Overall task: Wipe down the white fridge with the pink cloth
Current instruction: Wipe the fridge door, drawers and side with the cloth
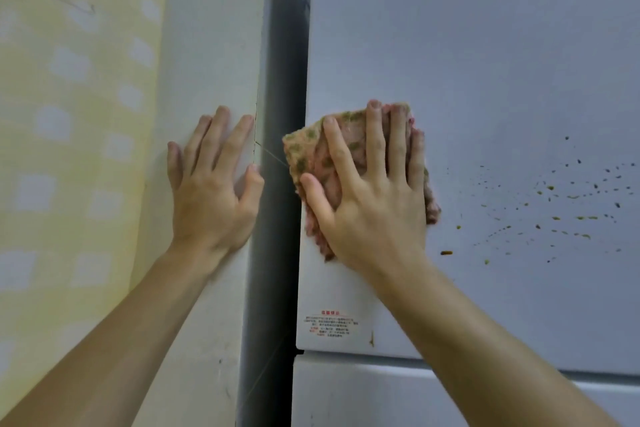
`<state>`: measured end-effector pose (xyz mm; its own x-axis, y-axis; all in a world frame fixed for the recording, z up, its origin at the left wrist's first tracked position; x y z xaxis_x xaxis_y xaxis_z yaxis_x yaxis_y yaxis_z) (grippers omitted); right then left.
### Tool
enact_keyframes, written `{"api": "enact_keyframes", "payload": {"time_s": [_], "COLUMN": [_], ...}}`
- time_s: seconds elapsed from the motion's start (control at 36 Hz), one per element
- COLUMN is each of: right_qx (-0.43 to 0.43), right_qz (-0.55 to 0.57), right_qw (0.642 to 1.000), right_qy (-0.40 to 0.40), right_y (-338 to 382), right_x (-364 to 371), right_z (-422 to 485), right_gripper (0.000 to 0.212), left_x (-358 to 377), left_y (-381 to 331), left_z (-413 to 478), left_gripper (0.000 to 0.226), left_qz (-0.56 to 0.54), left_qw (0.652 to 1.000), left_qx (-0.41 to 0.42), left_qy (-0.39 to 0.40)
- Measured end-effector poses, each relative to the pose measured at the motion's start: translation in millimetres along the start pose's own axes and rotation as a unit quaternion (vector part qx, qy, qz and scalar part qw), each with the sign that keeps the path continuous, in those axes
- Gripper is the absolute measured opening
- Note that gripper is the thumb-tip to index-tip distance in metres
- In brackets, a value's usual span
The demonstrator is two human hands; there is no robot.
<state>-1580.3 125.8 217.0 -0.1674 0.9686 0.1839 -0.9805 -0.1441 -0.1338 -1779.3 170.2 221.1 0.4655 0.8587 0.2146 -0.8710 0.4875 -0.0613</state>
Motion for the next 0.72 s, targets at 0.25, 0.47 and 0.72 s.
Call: {"api": "enact_keyframes", "payload": {"time_s": [0.25, 0.47, 0.72], "right_qx": [0.028, 0.000, 0.011], "right_qz": [-0.005, 0.029, 0.014], "right_qw": [0.999, 0.997, 0.998], "right_qy": [0.014, 0.074, 0.055], "right_y": [6.4, 25.1, 25.9], "right_x": [-4.9, -30.4, -12.8], "right_z": [-26.7, -150.3, -82.5], "right_gripper": [0.062, 0.059, 0.063], "left_x": [-3.8, -3.6, -5.3], "left_y": [-2.3, -3.2, -4.2], "left_z": [0.3, -1.2, -0.8], "left_gripper": [0.060, 0.056, 0.056], "left_qz": [0.007, -0.007, -0.004], "left_qw": [1.000, 1.000, 1.000], "left_qx": [0.011, 0.008, 0.014], "left_qy": [-0.021, -0.026, -0.020]}}
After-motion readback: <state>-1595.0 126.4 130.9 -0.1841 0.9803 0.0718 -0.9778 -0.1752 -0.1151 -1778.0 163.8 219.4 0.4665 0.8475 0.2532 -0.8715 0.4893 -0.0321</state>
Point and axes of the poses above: each hand's wrist, its own z-axis towards the middle knuckle, its own x-axis out of the palm, y = z × x, the point moved 7 cm from there along z, towards the middle knuckle, and after that the axes turned 10 degrees about -y, right-handed, at the moved point
